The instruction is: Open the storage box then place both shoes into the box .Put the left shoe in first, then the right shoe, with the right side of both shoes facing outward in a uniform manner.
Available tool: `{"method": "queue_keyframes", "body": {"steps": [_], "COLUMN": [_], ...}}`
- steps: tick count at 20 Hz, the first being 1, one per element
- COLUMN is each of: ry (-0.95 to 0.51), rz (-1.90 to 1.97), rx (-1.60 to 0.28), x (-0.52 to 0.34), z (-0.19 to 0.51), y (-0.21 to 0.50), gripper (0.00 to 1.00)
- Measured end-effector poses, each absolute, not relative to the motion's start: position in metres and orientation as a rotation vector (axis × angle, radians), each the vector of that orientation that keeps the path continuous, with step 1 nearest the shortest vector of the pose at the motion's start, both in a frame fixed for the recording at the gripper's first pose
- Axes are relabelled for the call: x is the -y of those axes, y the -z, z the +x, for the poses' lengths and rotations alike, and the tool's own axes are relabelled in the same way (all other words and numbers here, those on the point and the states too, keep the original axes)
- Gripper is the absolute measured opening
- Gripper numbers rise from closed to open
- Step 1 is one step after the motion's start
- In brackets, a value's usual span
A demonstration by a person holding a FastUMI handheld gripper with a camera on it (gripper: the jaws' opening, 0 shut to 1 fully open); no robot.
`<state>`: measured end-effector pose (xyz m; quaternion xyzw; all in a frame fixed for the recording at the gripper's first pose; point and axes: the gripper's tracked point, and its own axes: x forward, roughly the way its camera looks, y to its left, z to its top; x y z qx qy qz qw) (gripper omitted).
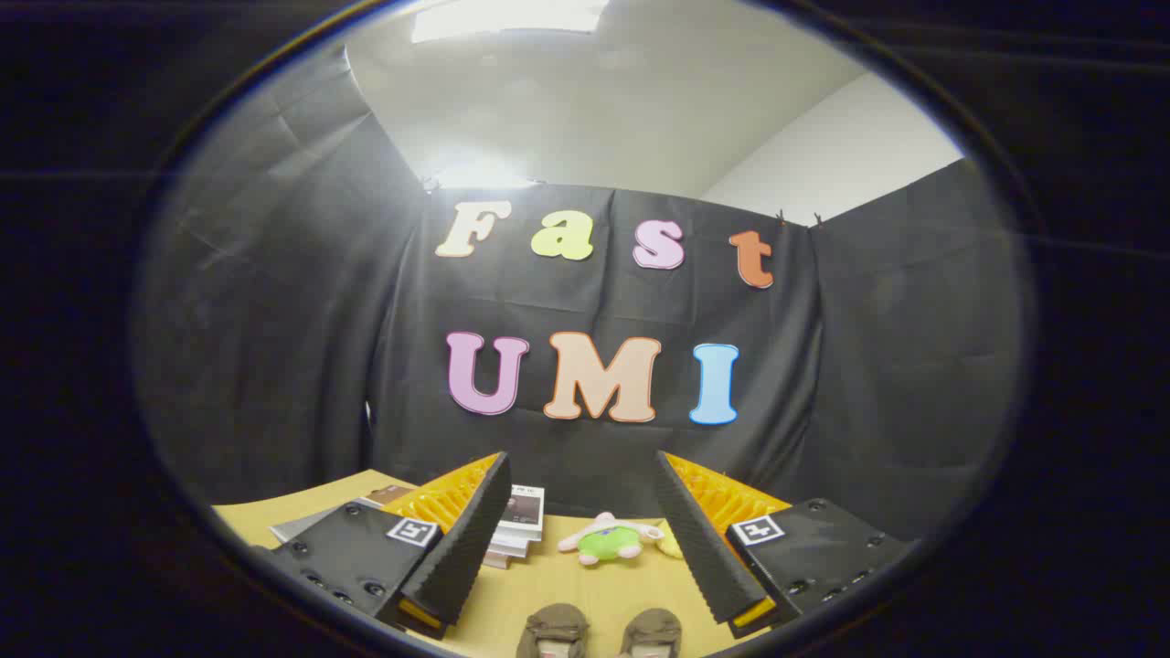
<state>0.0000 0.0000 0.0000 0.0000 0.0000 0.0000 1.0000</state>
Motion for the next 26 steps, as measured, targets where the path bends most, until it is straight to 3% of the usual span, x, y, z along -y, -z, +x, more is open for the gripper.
{"method": "queue_keyframes", "body": {"steps": [15, 26], "ry": [-0.039, -0.139], "rz": [0.011, 0.242], "rx": [-0.019, -0.203], "x": [-0.013, -0.057], "z": [0.003, -0.006], "y": [0.014, 0.08], "gripper": [1.0, 1.0]}}
